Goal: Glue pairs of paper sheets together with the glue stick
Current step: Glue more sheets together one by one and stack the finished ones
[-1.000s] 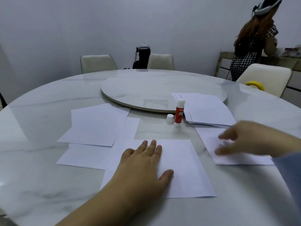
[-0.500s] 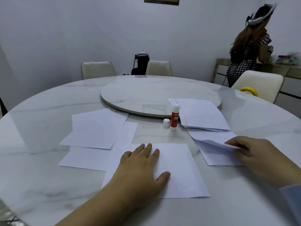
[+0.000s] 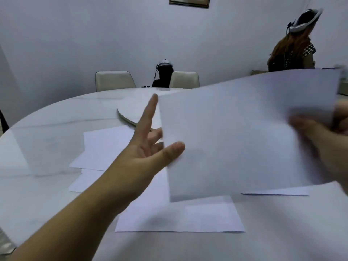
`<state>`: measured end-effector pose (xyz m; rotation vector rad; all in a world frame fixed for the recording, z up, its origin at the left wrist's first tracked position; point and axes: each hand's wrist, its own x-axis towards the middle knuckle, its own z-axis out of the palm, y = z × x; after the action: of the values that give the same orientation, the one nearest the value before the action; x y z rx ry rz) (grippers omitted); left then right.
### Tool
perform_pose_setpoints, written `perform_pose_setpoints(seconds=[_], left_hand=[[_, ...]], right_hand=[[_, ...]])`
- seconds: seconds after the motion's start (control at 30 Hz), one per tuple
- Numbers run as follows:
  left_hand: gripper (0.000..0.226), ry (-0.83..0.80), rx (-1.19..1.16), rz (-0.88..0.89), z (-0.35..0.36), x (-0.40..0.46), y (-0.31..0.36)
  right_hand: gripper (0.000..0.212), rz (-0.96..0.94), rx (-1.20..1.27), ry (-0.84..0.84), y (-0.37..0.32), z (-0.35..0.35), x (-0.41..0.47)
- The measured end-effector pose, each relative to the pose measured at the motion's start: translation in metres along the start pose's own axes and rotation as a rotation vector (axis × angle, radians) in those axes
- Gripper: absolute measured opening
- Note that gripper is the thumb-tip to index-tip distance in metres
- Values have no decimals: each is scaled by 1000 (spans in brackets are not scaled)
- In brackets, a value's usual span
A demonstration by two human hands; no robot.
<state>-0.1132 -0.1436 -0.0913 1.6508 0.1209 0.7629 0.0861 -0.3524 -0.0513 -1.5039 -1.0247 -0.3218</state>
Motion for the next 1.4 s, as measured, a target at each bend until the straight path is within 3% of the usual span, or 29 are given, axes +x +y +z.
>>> perform_pose_setpoints(seconds=[0.03, 0.13, 0.17, 0.23, 0.3, 0.43, 0.57, 0.77, 1.4], left_hand=[[85, 31, -4, 7, -1, -1, 2], [93, 221, 131, -18, -10, -6, 3], [83, 258, 186, -50, -14, -9, 1], [40, 286, 324, -139, -23, -15, -6], [18, 260, 436, -267, -34, -21, -15], [30, 86, 410, -457, -50, -32, -22], [20, 169, 559, -459, -55, -34, -31], [29, 116, 658, -424, -56, -38, -36], [36, 75, 639, -371, -57, -47, -39]], right_hand=[[13, 54, 124, -41, -6, 16, -4], [47, 196, 346, -160, 7, 44, -12], [58, 259, 387, -208, 12, 48, -18], [68, 401, 429, -273, 12, 57, -28], [58, 476, 377, -317, 20, 65, -38], [35, 547, 190, -359, 40, 74, -55], [24, 565, 69, -414, 47, 79, -58], [19, 545, -14, -458, 56, 80, -60], [22, 505, -103, -475, 61, 78, -61]])
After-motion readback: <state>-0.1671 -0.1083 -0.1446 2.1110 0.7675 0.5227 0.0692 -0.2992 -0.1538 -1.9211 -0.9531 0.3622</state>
